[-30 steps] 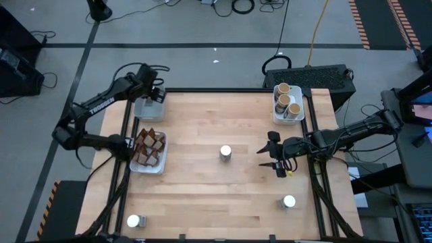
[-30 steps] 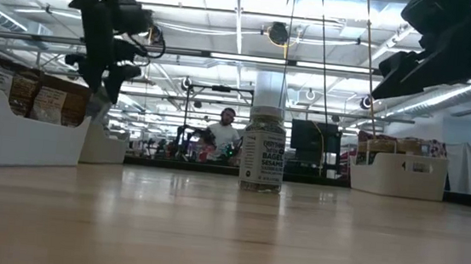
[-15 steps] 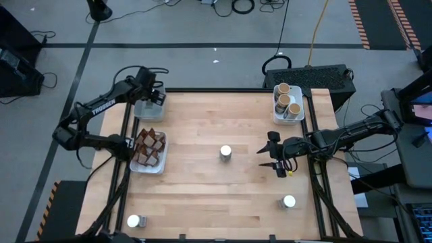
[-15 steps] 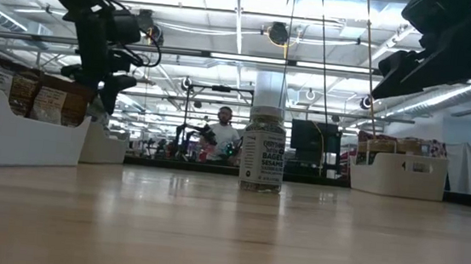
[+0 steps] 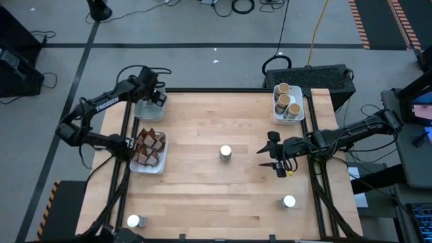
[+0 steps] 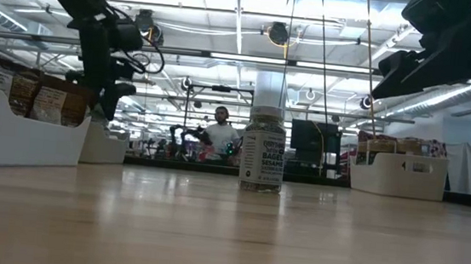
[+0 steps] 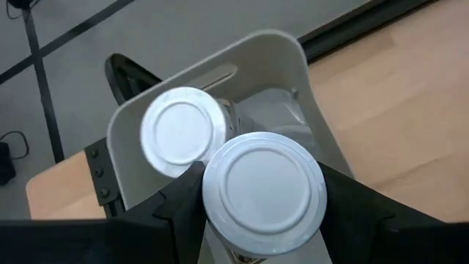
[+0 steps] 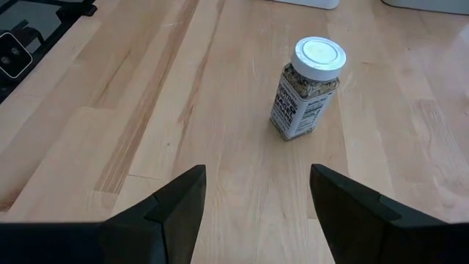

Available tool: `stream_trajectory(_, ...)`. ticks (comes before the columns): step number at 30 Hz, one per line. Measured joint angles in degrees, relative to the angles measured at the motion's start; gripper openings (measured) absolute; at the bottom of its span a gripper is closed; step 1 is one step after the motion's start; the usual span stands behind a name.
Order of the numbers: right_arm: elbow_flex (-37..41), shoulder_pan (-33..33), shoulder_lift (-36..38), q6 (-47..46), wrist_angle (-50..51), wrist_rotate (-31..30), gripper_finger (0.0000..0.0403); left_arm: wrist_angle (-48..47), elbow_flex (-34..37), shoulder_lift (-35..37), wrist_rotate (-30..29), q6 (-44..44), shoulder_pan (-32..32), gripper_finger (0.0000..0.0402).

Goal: Sort spices by type
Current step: Put the white seasoning bottle into the gray bin

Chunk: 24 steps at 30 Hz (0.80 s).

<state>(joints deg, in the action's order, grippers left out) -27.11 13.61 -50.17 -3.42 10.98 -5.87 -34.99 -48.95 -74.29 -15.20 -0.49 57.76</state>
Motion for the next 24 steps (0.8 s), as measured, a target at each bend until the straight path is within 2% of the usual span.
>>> stream_trajectory(6,0.0,0.0,0.0,0.0,0.0,0.0,0.0226,0.8,-0.2,-2.9,-3.7,2.1,-0.1,0.0212)
stream_trajectory(11,0.0,0.0,0.0,0.0,0.0,0.0,0.0226,1.0,-0.2,-3.0,-4.0,2.4,0.0,0.0214)
stream_trajectory(17,0.0,0.0,0.0,0.0,0.0,0.0,0.0226,1.7,-0.1,-3.0,-3.4,2.4,0.0,0.0268)
stream_trajectory(24,0.0,0.0,0.0,0.0,0.0,0.0,0.0226,1.6,-0.1,-3.0,-3.3,2.4,0.0,0.0279)
